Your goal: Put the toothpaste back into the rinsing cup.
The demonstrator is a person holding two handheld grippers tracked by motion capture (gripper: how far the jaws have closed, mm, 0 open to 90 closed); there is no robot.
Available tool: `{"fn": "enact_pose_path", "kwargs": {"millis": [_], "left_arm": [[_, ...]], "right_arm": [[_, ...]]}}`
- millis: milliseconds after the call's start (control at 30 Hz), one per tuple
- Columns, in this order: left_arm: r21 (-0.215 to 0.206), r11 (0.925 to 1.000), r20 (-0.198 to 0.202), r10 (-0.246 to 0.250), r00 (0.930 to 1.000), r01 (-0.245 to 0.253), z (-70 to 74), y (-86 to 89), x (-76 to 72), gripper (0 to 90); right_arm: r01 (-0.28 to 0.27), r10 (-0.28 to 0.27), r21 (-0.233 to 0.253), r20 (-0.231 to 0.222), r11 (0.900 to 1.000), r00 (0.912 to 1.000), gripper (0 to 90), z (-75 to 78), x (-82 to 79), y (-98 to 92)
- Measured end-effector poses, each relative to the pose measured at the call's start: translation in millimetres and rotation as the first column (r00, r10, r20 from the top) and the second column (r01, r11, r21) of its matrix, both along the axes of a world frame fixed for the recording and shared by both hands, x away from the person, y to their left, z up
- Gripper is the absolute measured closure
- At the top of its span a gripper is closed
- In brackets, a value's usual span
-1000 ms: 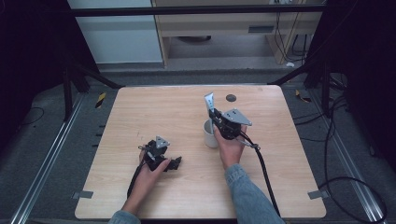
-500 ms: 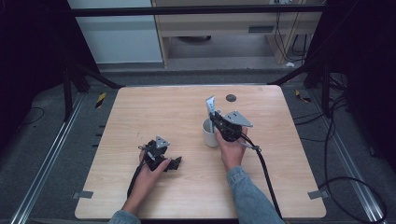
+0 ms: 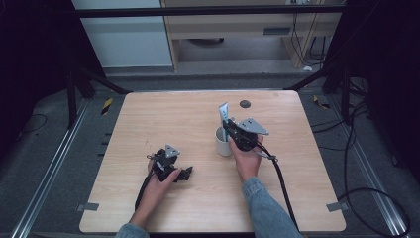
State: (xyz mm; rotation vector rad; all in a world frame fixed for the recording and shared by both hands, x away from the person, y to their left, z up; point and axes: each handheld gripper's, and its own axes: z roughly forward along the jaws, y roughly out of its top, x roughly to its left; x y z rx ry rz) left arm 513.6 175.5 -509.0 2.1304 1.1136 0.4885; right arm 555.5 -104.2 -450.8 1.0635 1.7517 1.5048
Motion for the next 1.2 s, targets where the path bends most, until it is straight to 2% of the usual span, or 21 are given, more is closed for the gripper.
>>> {"fn": "enact_pose_path", "kwargs": {"millis": [567, 1200], "left_arm": [[0.000, 1.0000, 0.000, 0.000, 1.0000, 0.000, 0.0, 0.0, 0.0, 0.0], [0.000, 1.0000, 0.000, 0.000, 1.0000, 0.000, 0.0, 0.0, 0.0, 0.0]], "right_arm": [[-0.003, 0.003, -0.003, -0.005, 1.000, 1.0000, 76.6, 1.0, 0.8, -0.4], [-0.001, 0.001, 0.003, -0.017, 1.000, 0.9999, 70.6, 2.2, 0.2, -0.7]]}}
